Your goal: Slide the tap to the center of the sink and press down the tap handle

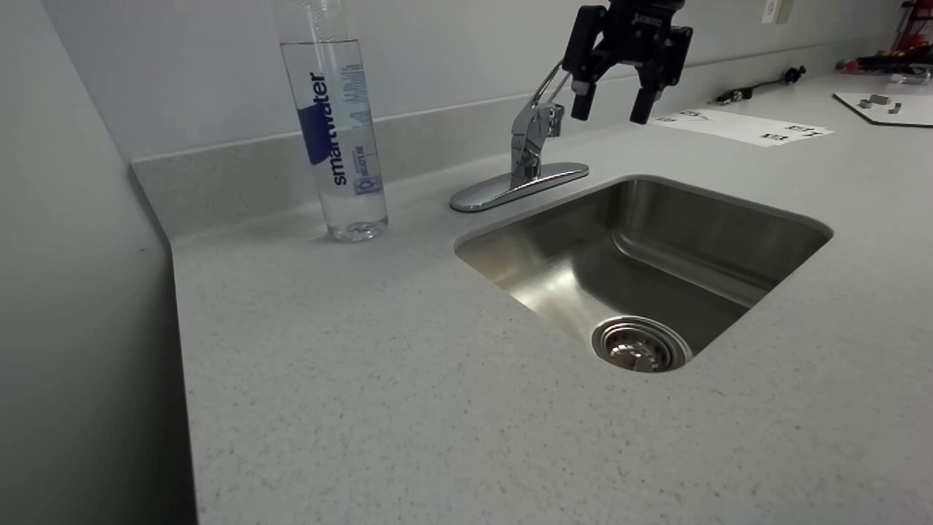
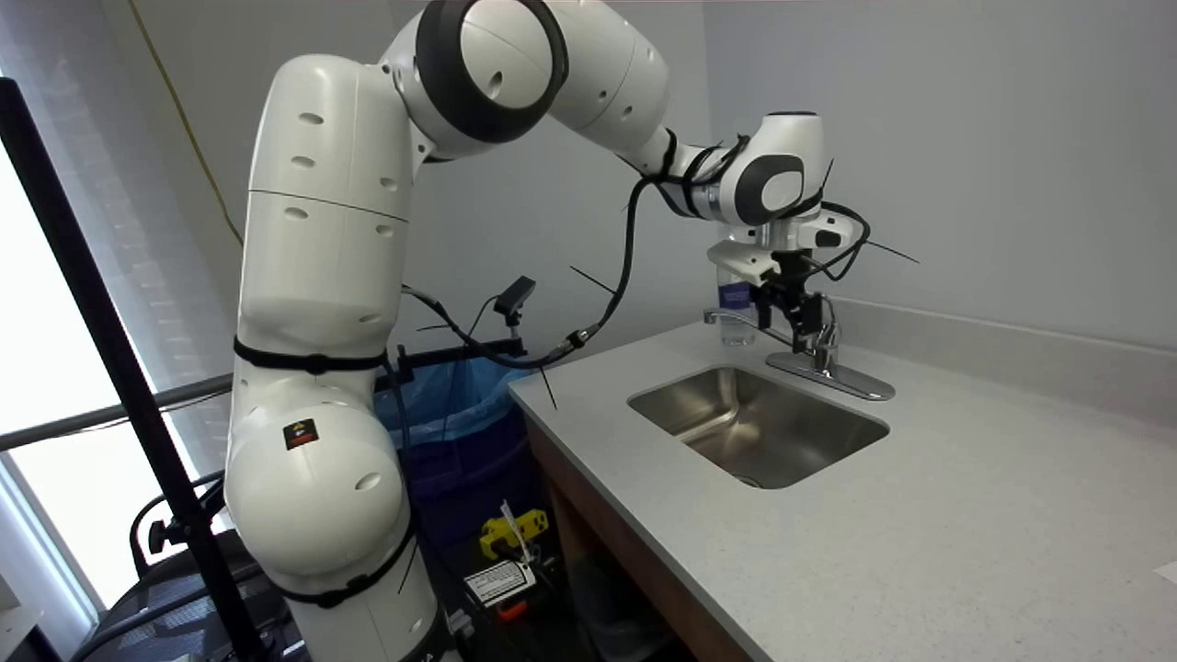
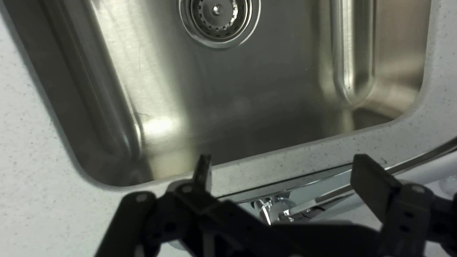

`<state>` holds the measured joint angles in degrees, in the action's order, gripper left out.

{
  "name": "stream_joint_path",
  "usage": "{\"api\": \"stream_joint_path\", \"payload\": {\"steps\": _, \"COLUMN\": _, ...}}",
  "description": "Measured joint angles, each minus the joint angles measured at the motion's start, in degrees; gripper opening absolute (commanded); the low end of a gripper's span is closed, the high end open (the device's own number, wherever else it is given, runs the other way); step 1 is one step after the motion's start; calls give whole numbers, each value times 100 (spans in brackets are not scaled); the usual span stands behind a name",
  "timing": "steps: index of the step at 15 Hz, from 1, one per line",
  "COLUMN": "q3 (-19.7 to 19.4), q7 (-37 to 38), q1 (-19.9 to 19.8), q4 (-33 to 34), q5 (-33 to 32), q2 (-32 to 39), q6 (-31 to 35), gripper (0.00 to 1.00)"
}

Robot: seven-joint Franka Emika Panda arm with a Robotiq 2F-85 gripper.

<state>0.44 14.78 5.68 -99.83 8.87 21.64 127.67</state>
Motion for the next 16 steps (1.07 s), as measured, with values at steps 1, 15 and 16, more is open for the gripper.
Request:
{"api": "stream_joint_path", "payload": {"steps": 1, "q3": 25, "q7": 0, "q1": 1, "q4": 40, "q5": 0, "q2": -5, "q6": 15, "gripper": 100}}
{"api": "stream_joint_path", "payload": {"steps": 15, "q3": 703, "q7": -112, "q1": 223, "q4": 172, "q5": 128, "q2": 125, "q6": 715, "gripper": 100}}
{"api": "stream_joint_path", "payload": {"steps": 16, "q3": 711, "q7": -120, "q1": 238, "q4": 159, "q5": 128, "q2": 144, "q6": 711, "gripper": 100}}
